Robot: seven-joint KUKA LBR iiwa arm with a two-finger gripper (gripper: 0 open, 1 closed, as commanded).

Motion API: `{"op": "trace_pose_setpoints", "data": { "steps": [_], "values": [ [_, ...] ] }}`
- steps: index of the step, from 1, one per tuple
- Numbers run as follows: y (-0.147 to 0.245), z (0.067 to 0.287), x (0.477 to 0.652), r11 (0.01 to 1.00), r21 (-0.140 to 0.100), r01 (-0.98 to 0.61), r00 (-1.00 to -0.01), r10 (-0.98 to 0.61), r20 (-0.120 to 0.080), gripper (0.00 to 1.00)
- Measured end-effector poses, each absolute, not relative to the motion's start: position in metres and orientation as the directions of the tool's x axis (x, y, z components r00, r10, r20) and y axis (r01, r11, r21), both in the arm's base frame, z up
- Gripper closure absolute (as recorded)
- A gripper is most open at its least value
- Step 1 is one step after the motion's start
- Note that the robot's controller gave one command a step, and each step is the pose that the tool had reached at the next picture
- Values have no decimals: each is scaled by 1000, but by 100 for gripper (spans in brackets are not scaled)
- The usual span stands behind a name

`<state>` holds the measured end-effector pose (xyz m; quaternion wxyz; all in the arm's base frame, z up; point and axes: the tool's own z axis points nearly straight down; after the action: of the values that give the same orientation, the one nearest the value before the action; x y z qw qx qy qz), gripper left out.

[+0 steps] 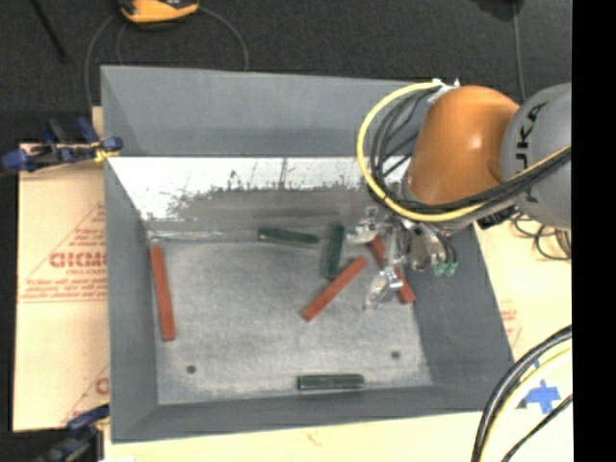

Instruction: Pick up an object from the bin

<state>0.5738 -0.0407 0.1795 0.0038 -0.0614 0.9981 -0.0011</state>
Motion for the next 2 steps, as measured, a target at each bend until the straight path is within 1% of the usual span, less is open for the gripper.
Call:
{"op": "trace_pose_setpoints", "data": {
  "steps": [1,2],
  "values": [
    [-38,162,593,904,-2,-428,-904,-428,-3,0],
    [-39,149,613,890,-3,-457,-890,-457,-5,0]
  ]
}}
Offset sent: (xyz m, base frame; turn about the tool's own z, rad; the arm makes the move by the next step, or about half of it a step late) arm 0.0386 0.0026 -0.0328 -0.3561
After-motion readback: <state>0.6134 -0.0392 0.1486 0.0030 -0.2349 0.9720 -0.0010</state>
